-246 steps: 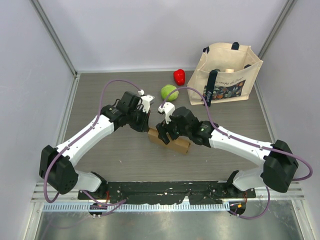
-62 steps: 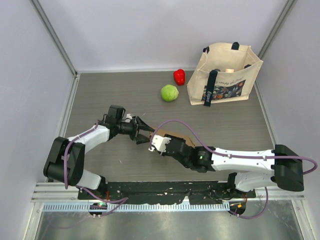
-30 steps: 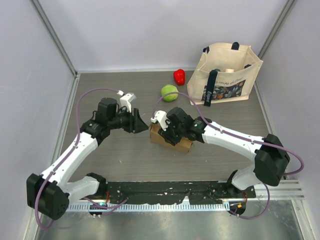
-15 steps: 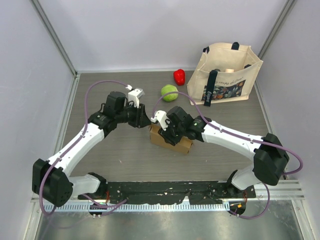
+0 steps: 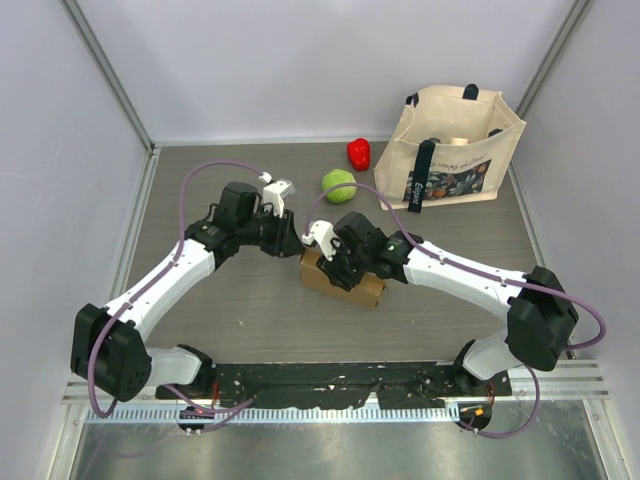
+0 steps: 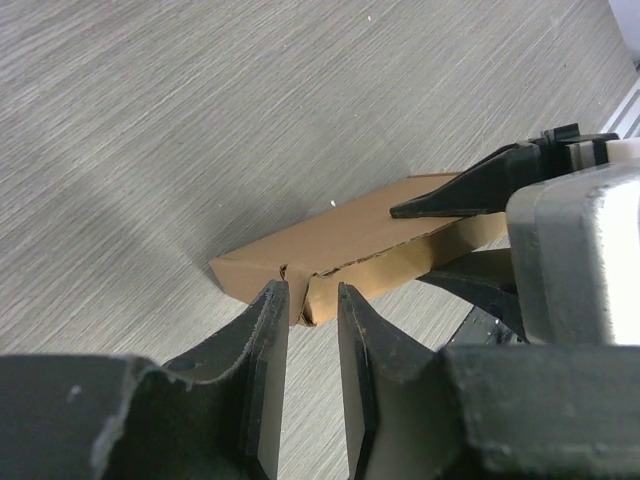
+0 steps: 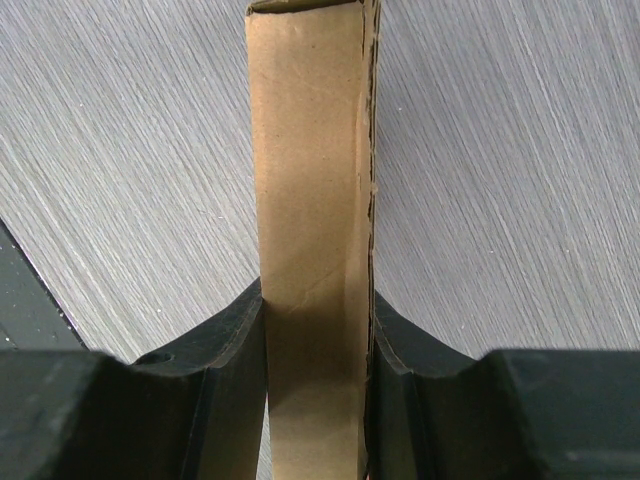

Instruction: Fold the paper box

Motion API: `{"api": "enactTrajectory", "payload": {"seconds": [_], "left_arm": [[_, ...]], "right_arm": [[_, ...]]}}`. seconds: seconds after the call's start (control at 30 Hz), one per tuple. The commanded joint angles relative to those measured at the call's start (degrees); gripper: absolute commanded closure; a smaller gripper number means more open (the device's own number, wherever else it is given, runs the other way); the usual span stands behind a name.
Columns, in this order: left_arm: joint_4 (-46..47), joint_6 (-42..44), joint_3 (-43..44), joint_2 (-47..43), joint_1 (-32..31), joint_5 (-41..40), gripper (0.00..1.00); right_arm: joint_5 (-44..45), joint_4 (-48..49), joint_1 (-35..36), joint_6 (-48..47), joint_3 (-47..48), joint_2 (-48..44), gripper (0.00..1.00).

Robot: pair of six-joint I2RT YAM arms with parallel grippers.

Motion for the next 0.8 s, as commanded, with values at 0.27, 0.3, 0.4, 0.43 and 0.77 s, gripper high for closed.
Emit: {"api": "enactTrajectory", "payload": {"seconds": [0.27,0.3,0.4,0.43,0.77], "left_arm": [[1.32,0.07,1.15,1.81,-0.02,1.55,0.77],[1.32,-0.01,1.15,1.98,-0.19,1.29,0.83],[0.97,-0.19,1.06,2.16,-0.63,-0.03,0.94],[0.45,-0.19,1.24,2.07,-1.24,-0.47,0.95],[-0.79,-2.21,0.01,-0.30,-5.99,-8.99,1.00]], "right_arm": [[-3.24,-0.93,-0.09,1.64,-0.35,-0.03,0.72],[-3.24,-0.84,-0.10,1.64,-0.35,0.06,0.72],[-3.06,-0.66,-0.10,1.63,-0.17,0.15,0.72],[-3.06,-0.58,-0.10,1.64,-0.17,0.32,0.73],[-2.18,0.22,-0.10,2.34,0.27,0.76,0.73]]}}
